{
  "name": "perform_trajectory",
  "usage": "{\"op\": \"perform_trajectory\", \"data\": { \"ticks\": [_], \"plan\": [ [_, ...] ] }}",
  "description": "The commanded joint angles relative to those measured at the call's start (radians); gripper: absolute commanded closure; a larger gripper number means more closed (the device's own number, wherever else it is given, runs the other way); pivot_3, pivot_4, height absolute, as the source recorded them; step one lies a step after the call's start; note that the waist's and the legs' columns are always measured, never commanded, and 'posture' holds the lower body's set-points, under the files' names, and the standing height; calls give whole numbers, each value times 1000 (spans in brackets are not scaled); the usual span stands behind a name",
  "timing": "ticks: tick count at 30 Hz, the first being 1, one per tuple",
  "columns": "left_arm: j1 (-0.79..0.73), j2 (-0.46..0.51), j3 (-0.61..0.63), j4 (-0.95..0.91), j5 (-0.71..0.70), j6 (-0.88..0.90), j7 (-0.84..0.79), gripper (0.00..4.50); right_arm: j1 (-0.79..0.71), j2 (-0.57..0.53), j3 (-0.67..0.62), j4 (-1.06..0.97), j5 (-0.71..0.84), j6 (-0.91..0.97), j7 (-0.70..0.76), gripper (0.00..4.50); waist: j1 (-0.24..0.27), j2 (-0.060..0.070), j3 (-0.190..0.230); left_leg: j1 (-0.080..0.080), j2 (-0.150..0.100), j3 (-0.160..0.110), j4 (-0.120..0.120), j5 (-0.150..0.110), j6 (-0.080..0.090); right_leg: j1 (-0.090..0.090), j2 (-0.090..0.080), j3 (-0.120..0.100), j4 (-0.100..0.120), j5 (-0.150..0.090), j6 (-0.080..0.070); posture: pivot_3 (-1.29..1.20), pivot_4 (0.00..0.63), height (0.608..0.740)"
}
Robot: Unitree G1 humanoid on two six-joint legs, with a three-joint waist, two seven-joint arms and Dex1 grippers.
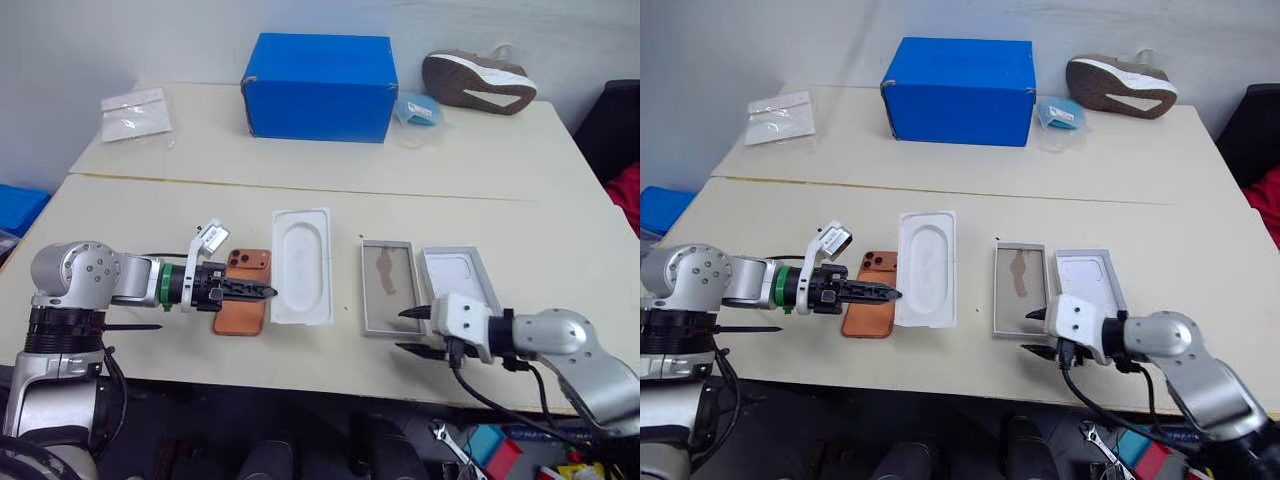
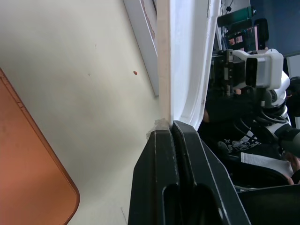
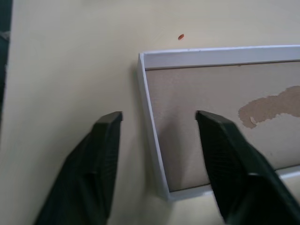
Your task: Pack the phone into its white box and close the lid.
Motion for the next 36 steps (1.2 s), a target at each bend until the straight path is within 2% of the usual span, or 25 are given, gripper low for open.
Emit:
{"op": "perform_trajectory", "data": {
  "ticks": [1,4,10,15,24,27,32,36],
  "plan": [
    [2,22,22,-27,-36,0,-10,4500,-31,18,47,69,-37,-82,44,3456,-1,0,0,0,0,0,0,0,0,0,0,0,0,0,0,0,150,740],
    [5,28,29,-30,-38,0,-4,4500,-51,35,53,85,-9,-81,76,4464,-1,0,0,0,0,-1,0,0,0,0,0,-1,1,0,0,0,150,740],
    [-20,41,51,20,-19,0,5,4500,-90,70,82,-12,53,-17,120,4464,-2,0,0,-1,0,-2,0,0,0,0,0,-2,2,0,0,0,150,740],
    [-30,47,32,15,-38,0,5,4500,-98,101,133,-29,-5,58,68,4464,-2,0,0,-2,0,-4,0,0,-1,0,0,-3,2,0,0,0,150,740],
    [-52,32,-20,4,-80,0,16,4500,-78,147,165,-23,-83,58,-8,4464,0,0,0,-5,0,-8,2,0,-1,-1,-1,-7,1,0,0,0,150,740],
    [-74,11,-51,1,-91,0,16,4500,-76,151,148,-50,-53,103,-4,3872,0,0,0,-5,0,-8,2,1,-1,-1,-1,-7,1,0,0,0,150,740],
    [-116,-33,-95,19,-96,0,21,4500,-47,122,123,-121,-34,135,3,2254,2,0,0,-7,0,-9,2,1,-1,-2,-1,-8,1,0,0,0,150,740],
    [-161,-98,-142,36,-73,0,17,4500,13,69,31,-235,46,170,18,910,4,1,0,-9,-2,-11,3,1,-1,-2,-2,-9,0,0,0,0,150,740]
  ]
}}
